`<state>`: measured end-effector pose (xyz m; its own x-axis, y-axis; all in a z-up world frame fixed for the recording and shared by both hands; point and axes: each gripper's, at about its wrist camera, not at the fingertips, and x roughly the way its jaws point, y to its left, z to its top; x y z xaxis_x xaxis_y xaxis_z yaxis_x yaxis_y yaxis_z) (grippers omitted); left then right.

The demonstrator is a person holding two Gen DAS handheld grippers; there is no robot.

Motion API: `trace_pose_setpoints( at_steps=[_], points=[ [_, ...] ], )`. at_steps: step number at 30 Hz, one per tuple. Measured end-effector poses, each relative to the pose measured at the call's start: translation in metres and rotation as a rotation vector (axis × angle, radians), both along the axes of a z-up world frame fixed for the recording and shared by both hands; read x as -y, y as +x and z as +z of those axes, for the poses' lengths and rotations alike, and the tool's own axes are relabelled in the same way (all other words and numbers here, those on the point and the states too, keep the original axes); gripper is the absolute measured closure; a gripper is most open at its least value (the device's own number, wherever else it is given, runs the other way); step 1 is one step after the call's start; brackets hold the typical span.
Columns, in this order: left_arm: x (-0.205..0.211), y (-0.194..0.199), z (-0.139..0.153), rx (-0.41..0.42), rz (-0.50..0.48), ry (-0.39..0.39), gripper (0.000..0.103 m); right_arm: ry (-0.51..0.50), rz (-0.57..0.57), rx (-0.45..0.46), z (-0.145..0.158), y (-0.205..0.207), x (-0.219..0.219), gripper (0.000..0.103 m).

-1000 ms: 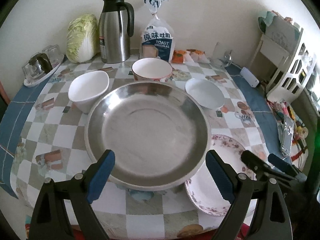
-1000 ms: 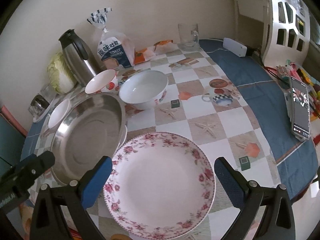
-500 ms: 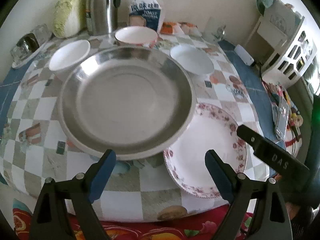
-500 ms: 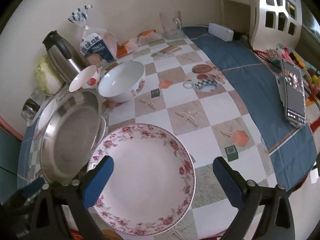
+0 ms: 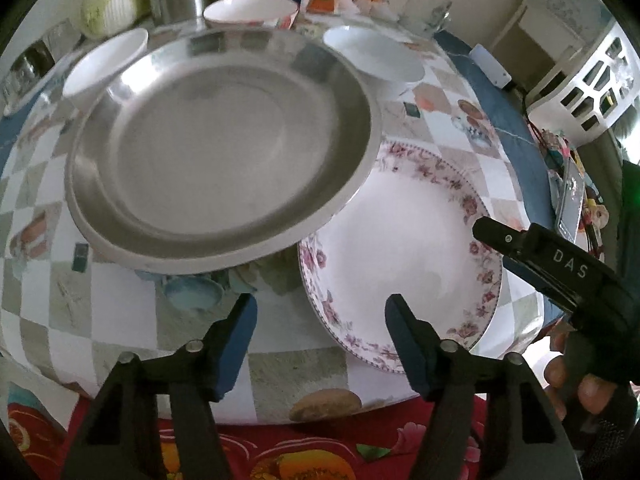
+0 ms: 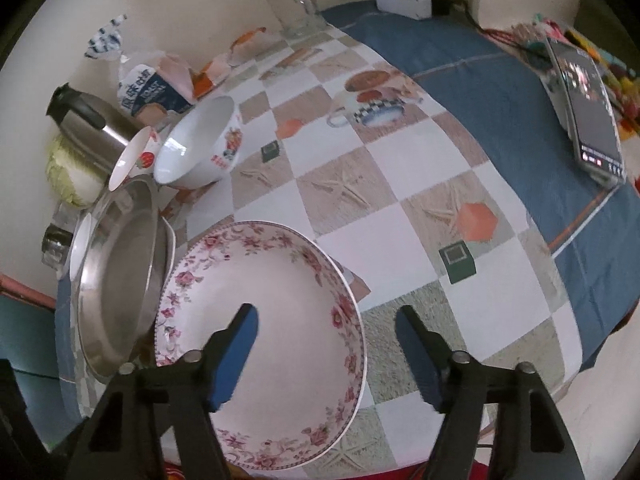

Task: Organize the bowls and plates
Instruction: 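Close the right gripper on the floral plate rim and lift it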

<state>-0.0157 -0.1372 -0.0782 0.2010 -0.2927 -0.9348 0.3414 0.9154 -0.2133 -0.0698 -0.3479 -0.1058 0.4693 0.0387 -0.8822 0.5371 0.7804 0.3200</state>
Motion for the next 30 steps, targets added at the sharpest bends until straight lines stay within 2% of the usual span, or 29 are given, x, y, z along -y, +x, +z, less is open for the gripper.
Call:
trace_pose_setpoints(
  at_steps=[4, 10, 12, 15, 16, 27, 30],
  points=[
    [-0.004, 0.004, -0.008, -0.039, 0.041, -0.025, 0.037, 0.033, -0.005, -0.016, -0.007, 0.000, 0.003, 0.044],
    [-0.004, 0.010, -0.011, -0.009, 0.081, -0.025, 0.037, 0.069, 0.000, -0.034, -0.016, 0.003, 0.004, 0.064],
    [-0.004, 0.013, -0.016, -0.025, 0.096, -0.028, 0.037, 0.077, 0.002, -0.036, -0.018, 0.003, 0.004, 0.067],
    [-0.006, 0.015, -0.022, -0.053, 0.114, -0.032, 0.049, 0.077, -0.001, -0.038, -0.018, 0.003, 0.005, 0.070],
    [-0.006, 0.016, -0.024, -0.059, 0.117, -0.026, 0.049, 0.075, -0.003, -0.040, -0.019, 0.003, 0.005, 0.072],
    [-0.001, 0.021, -0.031, -0.064, 0.143, -0.012, 0.053, 0.080, -0.017, -0.069, -0.024, 0.004, 0.010, 0.084],
    [0.002, 0.021, -0.032, -0.049, 0.135, 0.000, 0.053, 0.081, -0.017, -0.068, -0.025, 0.003, 0.011, 0.084]
  ],
)
